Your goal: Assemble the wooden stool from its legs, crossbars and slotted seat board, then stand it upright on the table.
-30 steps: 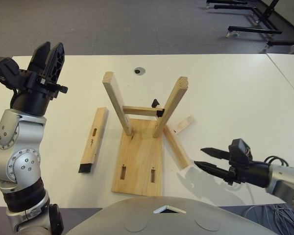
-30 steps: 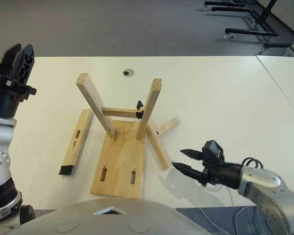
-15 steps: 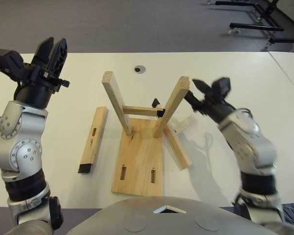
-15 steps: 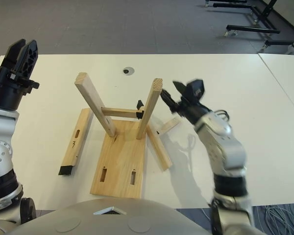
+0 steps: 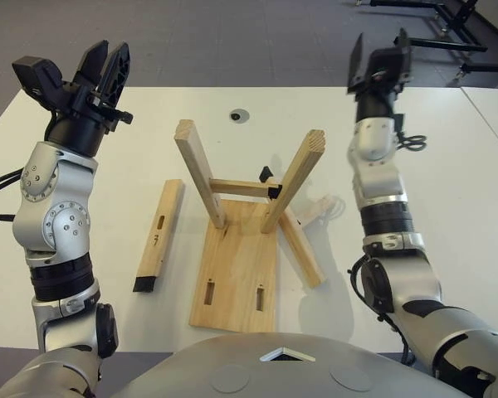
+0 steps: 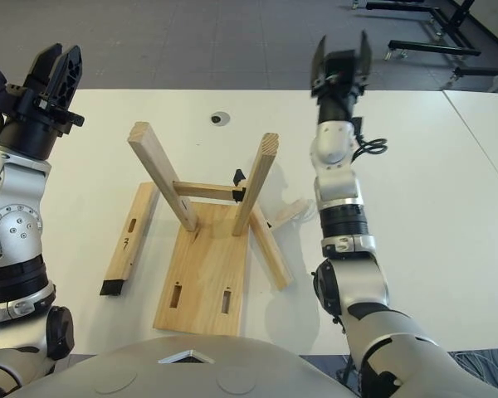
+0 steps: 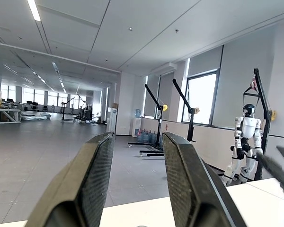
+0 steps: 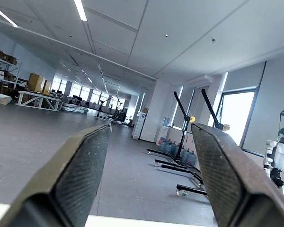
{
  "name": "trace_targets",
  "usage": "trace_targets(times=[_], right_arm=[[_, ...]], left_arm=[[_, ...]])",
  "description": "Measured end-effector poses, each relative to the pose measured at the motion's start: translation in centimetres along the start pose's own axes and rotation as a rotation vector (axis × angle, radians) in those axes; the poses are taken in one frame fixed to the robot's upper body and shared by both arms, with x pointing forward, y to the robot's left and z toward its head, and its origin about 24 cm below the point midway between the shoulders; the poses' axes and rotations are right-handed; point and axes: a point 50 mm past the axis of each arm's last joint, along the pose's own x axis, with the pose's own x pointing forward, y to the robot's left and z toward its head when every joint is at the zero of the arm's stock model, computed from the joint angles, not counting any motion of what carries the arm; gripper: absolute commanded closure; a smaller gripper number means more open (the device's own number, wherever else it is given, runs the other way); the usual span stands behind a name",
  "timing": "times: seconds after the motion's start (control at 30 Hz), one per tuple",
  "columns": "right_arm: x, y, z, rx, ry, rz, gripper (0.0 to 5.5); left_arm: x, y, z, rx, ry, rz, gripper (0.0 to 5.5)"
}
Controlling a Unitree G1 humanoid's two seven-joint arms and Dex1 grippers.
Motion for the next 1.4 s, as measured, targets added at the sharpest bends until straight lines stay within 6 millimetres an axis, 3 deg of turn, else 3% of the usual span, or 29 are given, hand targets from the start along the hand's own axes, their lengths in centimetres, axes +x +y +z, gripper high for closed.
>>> trace_targets(times=[0.07,0.1,0.2,0.33,0.43,0.47,0.53,0.63,0.8,1.1,1.4], right_arm=[[-2.2,0.7,-0.8,0.114,0.078,0.015,2.38],[-3.4,0.0,-1.2,0.193,0.131,-0.004,2.38],[-5.8,-3.5,-1.1,0.362,0.207,-0.02,2.38],[-8.3,-7.6,0.2,0.475,0.25,0.129,2.38],[-11.1,-7.6,0.2,0.487,0.325,0.299,2.38],[-13.7,-7.2,-0.1,0.527,0.414,0.395,2.38],[-16.9,-7.0,-0.2,0.607,0.555,0.499,2.38],[-19.1,-6.9,0.9,0.685,0.684,0.653,2.38],[-20.5,-6.5,2.1,0.723,0.797,0.794,2.38],[-22.5,-5.3,1.1,0.636,1.035,0.883,2.38],[-20.5,-3.9,-0.3,0.435,1.051,0.889,4.13]], left_arm=[[0.1,0.0,0.1,0.006,-0.005,0.005,3.69],[0.0,0.1,0.2,0.01,-0.012,0.011,3.69],[-0.5,0.1,0.5,0.019,-0.031,0.041,3.69],[-1.9,0.0,0.8,0.04,-0.04,0.093,3.69],[-2.3,-0.2,1.0,0.046,-0.048,0.105,3.69],[-2.7,-0.2,1.1,0.051,-0.046,0.119,3.69],[-3.1,-0.2,1.1,0.053,-0.034,0.137,3.69],[-3.9,-0.7,1.3,0.06,-0.028,0.145,3.69],[-4.7,-0.9,1.0,0.059,-0.001,0.172,3.69],[-4.7,-0.9,1.0,0.044,0.024,0.16,3.69],[-4.6,-0.8,1.1,0.047,0.031,0.151,3.69]])
